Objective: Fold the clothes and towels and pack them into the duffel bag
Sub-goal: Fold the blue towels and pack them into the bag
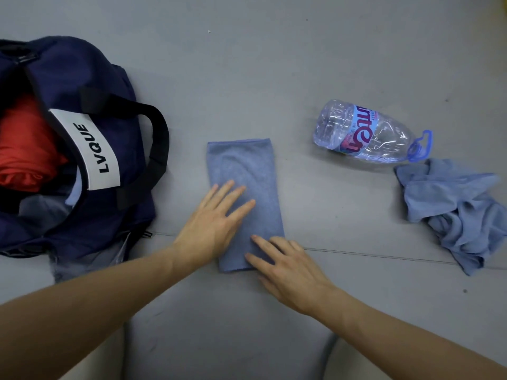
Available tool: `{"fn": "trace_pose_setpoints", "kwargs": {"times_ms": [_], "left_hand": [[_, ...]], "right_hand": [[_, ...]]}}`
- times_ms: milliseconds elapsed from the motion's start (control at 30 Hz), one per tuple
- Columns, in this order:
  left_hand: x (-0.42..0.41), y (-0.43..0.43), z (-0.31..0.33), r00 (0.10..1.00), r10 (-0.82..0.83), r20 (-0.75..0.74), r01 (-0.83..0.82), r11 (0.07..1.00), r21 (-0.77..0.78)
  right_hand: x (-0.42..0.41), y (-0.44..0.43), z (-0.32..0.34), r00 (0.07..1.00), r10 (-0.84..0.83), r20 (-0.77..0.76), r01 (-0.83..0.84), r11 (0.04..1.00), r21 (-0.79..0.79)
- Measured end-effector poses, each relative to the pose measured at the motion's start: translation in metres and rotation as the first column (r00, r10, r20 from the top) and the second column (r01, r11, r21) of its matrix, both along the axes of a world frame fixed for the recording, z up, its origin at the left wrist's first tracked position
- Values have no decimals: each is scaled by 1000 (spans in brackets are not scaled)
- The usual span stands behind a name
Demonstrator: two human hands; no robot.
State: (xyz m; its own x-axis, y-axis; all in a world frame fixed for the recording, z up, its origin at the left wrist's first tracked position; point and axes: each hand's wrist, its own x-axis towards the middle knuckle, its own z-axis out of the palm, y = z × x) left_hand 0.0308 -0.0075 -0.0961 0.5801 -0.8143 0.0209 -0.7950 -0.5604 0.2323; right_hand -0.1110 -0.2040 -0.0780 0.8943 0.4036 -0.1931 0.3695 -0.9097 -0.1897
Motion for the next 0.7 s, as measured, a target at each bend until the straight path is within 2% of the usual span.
{"fn": "trace_pose_setpoints", "kwargs": {"times_ms": [67,133,300,467,600,700], "left_hand": [[-28,8,-3,984,-176,15,177,983,-46],[-48,20,-9,965,-262,-17,262,965,-32],[-34,44,-27,960,-271,-63,276,958,82],[-18,41,-21,967,-250,-57,254,962,97],[-23,40,-16,974,-215,-67,218,975,48],[-26,40,-11,975,-215,-47,215,977,-16]], "right_hand": [[-2,-7,-5,1000,20,20,-20,1000,-23],[-5,-13,-12,999,45,15,-44,999,-31],[2,-13,-18,998,29,50,-29,999,14],[18,-13,-14,999,-15,30,13,999,50],[18,-15,-17,999,-10,46,7,997,76],[21,-14,-20,992,-29,121,15,994,112]]}}
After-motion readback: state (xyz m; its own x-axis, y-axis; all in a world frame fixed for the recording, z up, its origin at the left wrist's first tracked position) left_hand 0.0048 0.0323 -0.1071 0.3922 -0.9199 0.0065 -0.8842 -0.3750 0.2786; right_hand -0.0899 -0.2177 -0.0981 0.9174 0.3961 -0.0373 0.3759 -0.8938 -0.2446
